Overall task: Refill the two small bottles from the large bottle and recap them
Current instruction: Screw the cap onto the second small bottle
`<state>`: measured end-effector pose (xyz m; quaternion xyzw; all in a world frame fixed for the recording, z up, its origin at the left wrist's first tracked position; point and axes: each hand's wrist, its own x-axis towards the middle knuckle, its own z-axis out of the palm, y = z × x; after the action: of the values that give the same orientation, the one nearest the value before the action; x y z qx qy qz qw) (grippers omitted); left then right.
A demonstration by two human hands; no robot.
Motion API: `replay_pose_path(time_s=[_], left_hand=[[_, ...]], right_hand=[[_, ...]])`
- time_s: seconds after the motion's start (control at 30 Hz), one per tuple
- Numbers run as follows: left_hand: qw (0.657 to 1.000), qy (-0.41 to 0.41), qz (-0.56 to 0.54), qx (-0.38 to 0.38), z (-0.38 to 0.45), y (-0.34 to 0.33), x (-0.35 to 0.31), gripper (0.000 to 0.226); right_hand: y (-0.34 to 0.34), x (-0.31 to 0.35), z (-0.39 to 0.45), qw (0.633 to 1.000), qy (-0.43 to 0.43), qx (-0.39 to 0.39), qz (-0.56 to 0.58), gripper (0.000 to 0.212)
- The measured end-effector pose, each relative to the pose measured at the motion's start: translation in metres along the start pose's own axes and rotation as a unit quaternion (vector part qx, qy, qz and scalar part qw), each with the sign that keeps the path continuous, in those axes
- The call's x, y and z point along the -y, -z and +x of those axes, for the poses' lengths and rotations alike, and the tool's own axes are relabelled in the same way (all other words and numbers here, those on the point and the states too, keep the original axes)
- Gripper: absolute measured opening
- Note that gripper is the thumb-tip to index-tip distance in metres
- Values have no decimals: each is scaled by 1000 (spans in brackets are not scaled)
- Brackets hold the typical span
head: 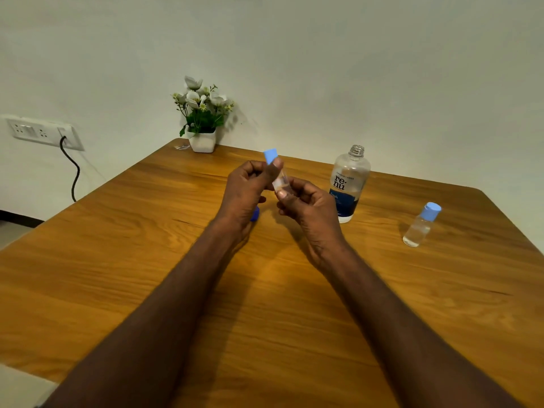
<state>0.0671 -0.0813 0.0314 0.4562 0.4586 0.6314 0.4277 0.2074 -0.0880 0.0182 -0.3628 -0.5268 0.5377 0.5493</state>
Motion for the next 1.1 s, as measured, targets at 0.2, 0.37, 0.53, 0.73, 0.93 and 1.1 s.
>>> replay_pose_path(time_s=[0.2, 0.37, 0.53, 0.73, 0.93, 1.1], left_hand=[[998, -39, -11, -48, 1, 2, -1, 26], [998, -41, -3, -41, 3, 5, -1, 25], [998, -46, -10, -35, 3, 6, -2, 20], [999, -45, -6, -23, 2, 5, -2, 22], [993, -117, 20, 23, 0, 4, -1, 21], [985, -119, 63, 106, -6, -5, -1, 27]], right_hand=[[1, -1, 0, 997, 28, 0, -72, 33], [-1, -1, 0, 995, 38, -6, -95, 30], [0, 4, 2, 998, -15, 31, -43, 26], [4, 8, -1, 988, -118, 53, 79, 32], [5, 9, -2, 990, -101, 38, 88, 49], [10, 7, -4, 999, -48, -3, 12, 43]])
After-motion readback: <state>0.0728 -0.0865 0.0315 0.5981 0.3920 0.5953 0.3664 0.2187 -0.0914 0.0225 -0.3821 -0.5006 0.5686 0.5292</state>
